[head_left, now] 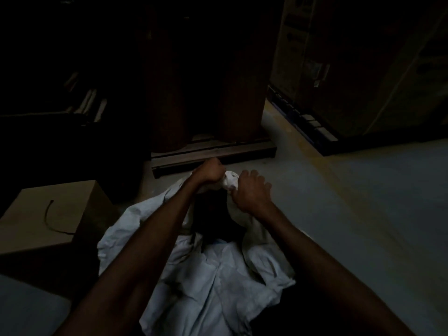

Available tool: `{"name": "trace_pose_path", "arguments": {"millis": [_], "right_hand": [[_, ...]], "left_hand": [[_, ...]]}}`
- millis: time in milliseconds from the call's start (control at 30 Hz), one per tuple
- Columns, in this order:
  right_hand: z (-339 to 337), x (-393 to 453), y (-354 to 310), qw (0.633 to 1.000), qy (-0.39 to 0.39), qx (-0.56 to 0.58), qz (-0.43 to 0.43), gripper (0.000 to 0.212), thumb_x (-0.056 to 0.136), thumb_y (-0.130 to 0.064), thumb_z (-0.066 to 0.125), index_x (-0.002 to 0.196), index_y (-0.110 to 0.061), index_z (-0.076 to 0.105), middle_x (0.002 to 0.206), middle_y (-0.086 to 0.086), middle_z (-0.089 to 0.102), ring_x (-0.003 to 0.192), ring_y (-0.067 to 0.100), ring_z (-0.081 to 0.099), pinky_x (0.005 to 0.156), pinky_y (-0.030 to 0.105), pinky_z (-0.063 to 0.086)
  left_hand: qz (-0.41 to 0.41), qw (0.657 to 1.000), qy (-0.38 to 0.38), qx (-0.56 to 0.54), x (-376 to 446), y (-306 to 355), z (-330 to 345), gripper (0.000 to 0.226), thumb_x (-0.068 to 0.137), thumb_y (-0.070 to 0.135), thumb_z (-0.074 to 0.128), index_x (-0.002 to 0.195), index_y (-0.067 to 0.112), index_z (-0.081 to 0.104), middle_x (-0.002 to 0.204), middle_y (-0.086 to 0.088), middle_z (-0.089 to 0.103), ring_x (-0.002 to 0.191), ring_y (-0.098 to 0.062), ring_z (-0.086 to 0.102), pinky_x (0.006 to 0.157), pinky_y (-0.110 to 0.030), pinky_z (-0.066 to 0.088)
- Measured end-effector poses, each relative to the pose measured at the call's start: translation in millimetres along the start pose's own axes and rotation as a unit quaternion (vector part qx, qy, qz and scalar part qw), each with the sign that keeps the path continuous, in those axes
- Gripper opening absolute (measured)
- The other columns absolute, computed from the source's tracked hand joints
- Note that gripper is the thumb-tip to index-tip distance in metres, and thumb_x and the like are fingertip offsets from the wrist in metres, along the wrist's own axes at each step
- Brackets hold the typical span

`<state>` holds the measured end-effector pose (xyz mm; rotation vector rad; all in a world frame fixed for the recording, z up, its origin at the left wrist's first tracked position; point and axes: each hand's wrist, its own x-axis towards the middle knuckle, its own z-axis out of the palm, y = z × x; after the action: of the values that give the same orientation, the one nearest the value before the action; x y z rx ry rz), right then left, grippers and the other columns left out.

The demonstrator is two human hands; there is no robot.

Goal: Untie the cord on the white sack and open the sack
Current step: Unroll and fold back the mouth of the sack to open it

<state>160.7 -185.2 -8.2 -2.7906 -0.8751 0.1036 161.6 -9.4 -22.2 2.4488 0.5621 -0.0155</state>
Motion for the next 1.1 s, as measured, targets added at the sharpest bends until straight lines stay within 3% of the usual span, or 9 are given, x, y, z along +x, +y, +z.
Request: {"name": "trace_pose_path", "arguments": {"millis": [133,333,400,500,633,733,833,967,1100], "right_hand": [[4,-8,5,0.993,-0.012,0.117,0.013,0.032,0.096,-0.024,0.055,0.119,-0.001,0.057,0.124,0.02,0.06,0.113,0.038,0.059,0.09,0.039,0.048],[0,20,28,0.903,-0.181,0.385,0.064,0.012,0.09,-0.02,0.055,0.09,-0.015,0.066,0.112,0.019,0.066,0.097,0.026,0.063,0.099,0.044,0.051],[-13,15,26,0.851,-0.207,0.479,0.066,0.012,0.087,-0.016,0.054,0.082,-0.019,0.065,0.091,0.011,0.064,0.073,0.013,0.06,0.084,0.036,0.057],[-18,7,25,0.799,-0.277,0.529,0.07,0.02,0.086,-0.004,0.054,0.079,-0.016,0.068,0.07,0.002,0.065,0.058,0.01,0.057,0.059,0.022,0.042],[-1,12,33,0.865,-0.284,0.411,0.055,0.032,0.065,-0.012,0.074,0.097,-0.013,0.074,0.091,0.005,0.074,0.083,0.018,0.069,0.07,0.028,0.054],[0,5,34,0.944,-0.185,0.267,0.056,0.029,0.071,-0.03,0.081,0.09,-0.012,0.069,0.08,0.004,0.068,0.071,0.019,0.066,0.055,0.021,0.044],[3,-12,27,0.988,-0.056,0.128,0.071,0.05,0.072,-0.037,0.079,0.111,-0.012,0.06,0.11,0.011,0.064,0.104,0.031,0.063,0.078,0.032,0.046],[12,-19,26,0.988,-0.048,0.11,0.099,0.049,0.092,-0.047,0.061,0.123,-0.01,0.055,0.13,0.016,0.057,0.12,0.036,0.056,0.096,0.041,0.045],[4,-9,36,0.934,-0.136,0.316,0.1,0.052,0.092,-0.057,0.059,0.104,-0.007,0.063,0.101,0.017,0.067,0.09,0.029,0.065,0.074,0.031,0.048]], "left_hand": [[-0.05,0.996,-0.046,-0.051,-2,-3,-9,0.018,0.099,0.017,0.049,0.098,0.008,0.064,0.094,-0.011,0.059,0.089,-0.024,0.056,0.084,-0.035,0.045],[0.142,0.987,0.004,0.07,-31,-1,-18,0.05,0.094,0.065,0.036,0.115,0.028,0.064,0.121,0.002,0.065,0.111,-0.017,0.06,0.097,-0.038,0.046],[0.208,0.967,0.027,0.144,-37,-6,-8,0.046,0.094,0.064,0.033,0.117,0.034,0.059,0.127,0.005,0.06,0.119,-0.016,0.054,0.1,-0.04,0.042],[0.231,0.969,0.014,0.092,-50,-8,4,0.037,0.096,0.049,0.041,0.12,0.028,0.059,0.122,0.002,0.062,0.113,-0.017,0.057,0.092,-0.035,0.045],[0.213,0.962,0.047,0.166,-54,-2,16,0.023,0.098,0.037,0.047,0.105,0.025,0.065,0.106,-0.003,0.069,0.101,-0.021,0.061,0.077,-0.03,0.037],[0.162,0.964,0.06,0.2,-46,7,18,0.032,0.086,0.043,0.046,0.083,0.019,0.067,0.09,-0.007,0.07,0.09,-0.029,0.066,0.068,-0.032,0.038],[0.059,0.974,0.069,0.21,-39,13,16,0.035,0.088,0.039,0.049,0.096,0.016,0.074,0.105,-0.011,0.072,0.098,-0.03,0.067,0.07,-0.03,0.039],[-0.01,0.98,0.047,0.194,-30,10,11,0.037,0.091,0.038,0.052,0.112,0.014,0.069,0.121,-0.013,0.067,0.111,-0.032,0.063,0.086,-0.036,0.047],[0.06,0.984,0.015,0.168,-31,7,3,0.056,0.094,0.061,0.033,0.123,0.023,0.061,0.131,-0.01,0.062,0.124,-0.036,0.053,0.104,-0.052,0.04]]}}
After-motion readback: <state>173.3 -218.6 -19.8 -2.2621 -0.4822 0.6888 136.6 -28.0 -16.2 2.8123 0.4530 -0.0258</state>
